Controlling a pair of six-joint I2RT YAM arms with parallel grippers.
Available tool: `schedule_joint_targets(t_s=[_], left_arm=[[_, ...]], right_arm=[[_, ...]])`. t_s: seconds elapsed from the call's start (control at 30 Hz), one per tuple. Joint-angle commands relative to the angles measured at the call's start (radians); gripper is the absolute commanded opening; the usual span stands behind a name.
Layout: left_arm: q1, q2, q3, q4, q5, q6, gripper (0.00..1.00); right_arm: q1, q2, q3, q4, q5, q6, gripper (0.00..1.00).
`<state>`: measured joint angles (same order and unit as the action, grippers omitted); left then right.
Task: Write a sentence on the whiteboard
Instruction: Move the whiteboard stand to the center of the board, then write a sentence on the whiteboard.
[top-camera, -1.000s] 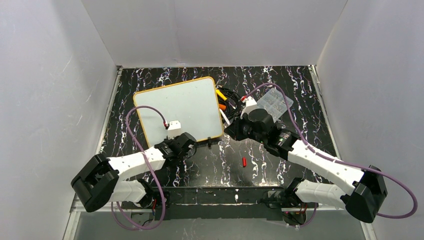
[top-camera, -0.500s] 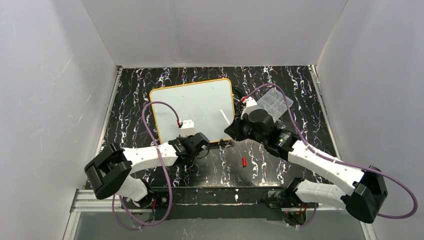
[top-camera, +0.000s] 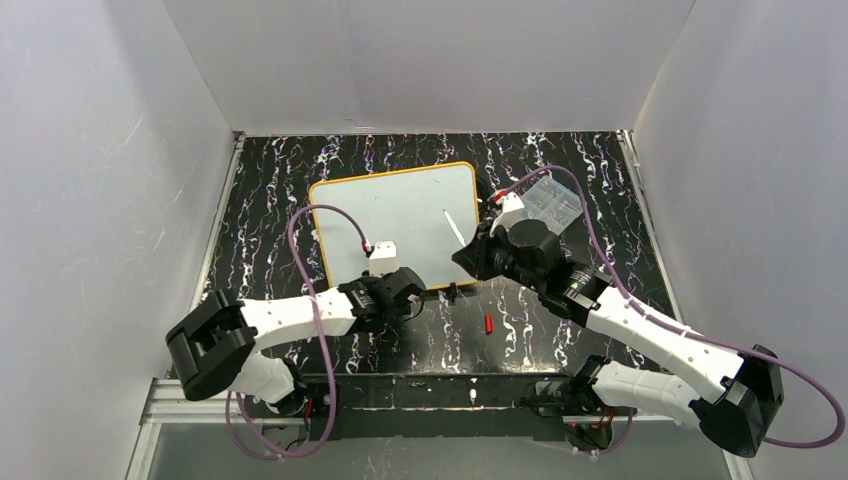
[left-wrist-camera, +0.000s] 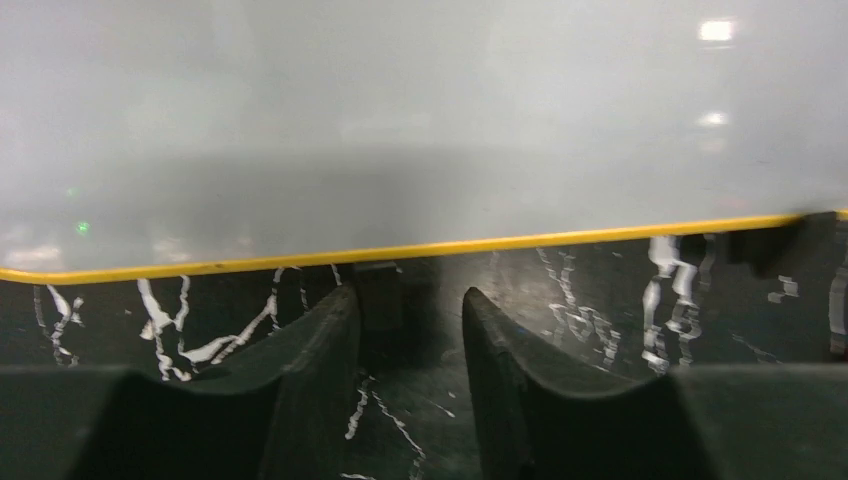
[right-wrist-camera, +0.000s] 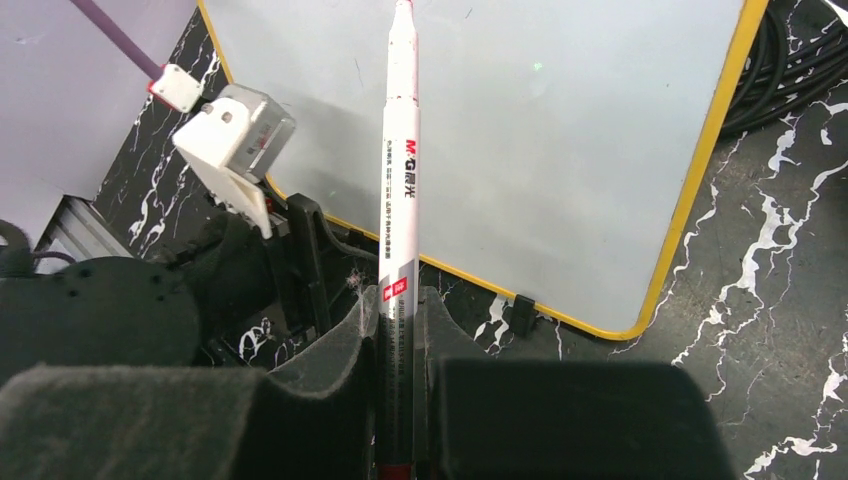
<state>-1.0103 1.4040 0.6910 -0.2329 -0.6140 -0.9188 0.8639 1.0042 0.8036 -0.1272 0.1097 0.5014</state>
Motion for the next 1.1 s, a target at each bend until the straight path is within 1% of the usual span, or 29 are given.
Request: schedule_joint_targets(t_s=[0.0,0.17,0.27,0.37,0.43,0.53,0.63,0.7,0.83,0.93,1.0,1.07], left_arm=[[-0.017,-0.103,-0.02,0.001,0.031,-0.039,0.46],[-0.021,-0.19,-0.055,-0.03,0.072,-0.068,0.55],[-0.02,-0.262,-0.06,-0.088,0.091,-0.077,0.62],[-0.02,-0.359,-0.057,-0.132,0.138,-0.024,0.72],[-0.019,-0.428,-0.059,-0.15,0.21,0.041,0.79],[-0.011,-0.483,0.002,-0.262,0.281,0.122,0.81],[0.013,-0.503,0.102,-0.358,0.348,0.236,0.83],[0.08,-0.5,0.179,-0.41,0.432,0.323,0.84],[0.311,-0.485,0.325,-0.458,0.679,0.503,0.84],[0.448,-0.466,0.412,-0.468,0.78,0.639,0.85],[0.554,-0.438,0.463,-0.478,0.874,0.696,0.86],[0.676,-0.415,0.484,-0.456,0.996,0.718,0.86]], right_arm=[[-0.005,-0.025,-0.006,0.023,0.022,-0.004,0.01],[-0.005,-0.037,-0.009,0.016,0.023,-0.004,0.01],[-0.005,-0.05,-0.01,0.011,0.02,-0.005,0.01],[-0.005,-0.063,-0.007,0.005,0.024,-0.014,0.01],[-0.005,-0.076,-0.004,0.001,0.03,-0.022,0.01],[-0.005,-0.09,-0.001,0.004,0.025,-0.038,0.01],[-0.004,-0.095,0.001,0.006,0.028,-0.041,0.01],[-0.005,-0.093,0.004,0.01,0.016,-0.044,0.01],[-0.004,-0.081,0.012,0.021,-0.016,-0.043,0.01],[-0.003,-0.069,0.022,0.023,-0.051,-0.041,0.01],[-0.003,-0.065,0.027,0.03,-0.078,-0.042,0.01],[-0.003,-0.059,0.033,0.04,-0.101,-0.044,0.01]])
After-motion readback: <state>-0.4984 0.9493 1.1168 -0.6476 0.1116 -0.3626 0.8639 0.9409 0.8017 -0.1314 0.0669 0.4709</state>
